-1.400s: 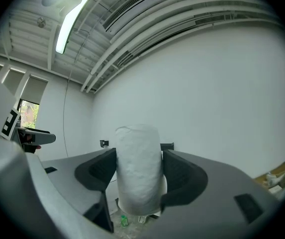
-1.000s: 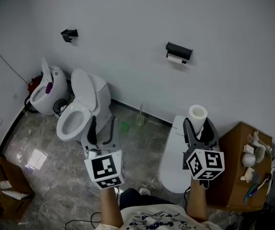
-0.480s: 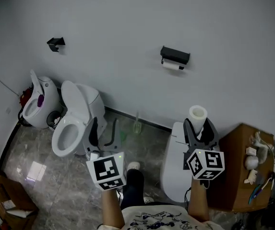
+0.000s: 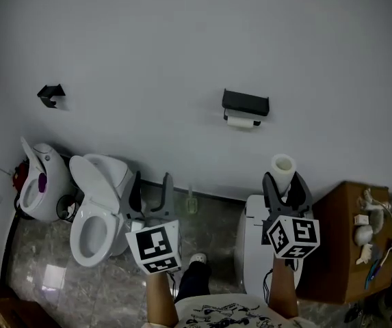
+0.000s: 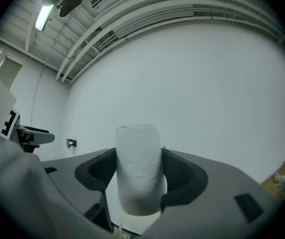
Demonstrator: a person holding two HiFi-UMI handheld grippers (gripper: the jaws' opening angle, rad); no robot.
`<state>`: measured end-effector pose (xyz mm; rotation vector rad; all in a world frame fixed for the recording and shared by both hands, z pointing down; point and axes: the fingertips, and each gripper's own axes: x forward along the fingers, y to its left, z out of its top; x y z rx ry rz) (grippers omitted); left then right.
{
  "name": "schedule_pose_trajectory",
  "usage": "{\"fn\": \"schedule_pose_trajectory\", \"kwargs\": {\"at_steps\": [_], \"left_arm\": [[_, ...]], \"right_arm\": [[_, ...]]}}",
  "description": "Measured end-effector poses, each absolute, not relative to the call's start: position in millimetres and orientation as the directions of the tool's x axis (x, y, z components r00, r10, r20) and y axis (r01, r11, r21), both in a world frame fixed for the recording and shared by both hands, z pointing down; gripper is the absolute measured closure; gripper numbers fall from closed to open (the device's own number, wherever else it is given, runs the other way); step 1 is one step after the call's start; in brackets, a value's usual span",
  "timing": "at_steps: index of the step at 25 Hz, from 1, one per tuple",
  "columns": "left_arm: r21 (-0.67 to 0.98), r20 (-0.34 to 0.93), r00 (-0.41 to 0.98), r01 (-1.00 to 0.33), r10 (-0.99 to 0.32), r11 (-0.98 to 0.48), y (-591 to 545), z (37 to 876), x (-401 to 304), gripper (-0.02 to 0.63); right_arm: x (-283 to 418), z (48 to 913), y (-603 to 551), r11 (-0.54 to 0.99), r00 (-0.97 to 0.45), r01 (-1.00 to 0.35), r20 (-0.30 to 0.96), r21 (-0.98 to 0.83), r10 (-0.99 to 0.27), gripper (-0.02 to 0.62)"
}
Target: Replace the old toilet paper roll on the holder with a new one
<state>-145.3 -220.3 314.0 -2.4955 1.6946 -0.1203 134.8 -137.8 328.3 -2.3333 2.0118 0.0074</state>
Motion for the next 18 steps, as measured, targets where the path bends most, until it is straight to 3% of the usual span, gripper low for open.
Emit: {"fn": "schedule_pose_trajectory", "kwargs": {"at_steps": [18], "left_arm": [[-0.205, 0.043, 0.589, -0.785, -0.807, -0.584, -358, 324, -79, 0.376]], "right_arm": [[156, 331, -216, -0.368, 0.368, -0.930, -0.020, -0.026, -0.929, 0.299]]}}
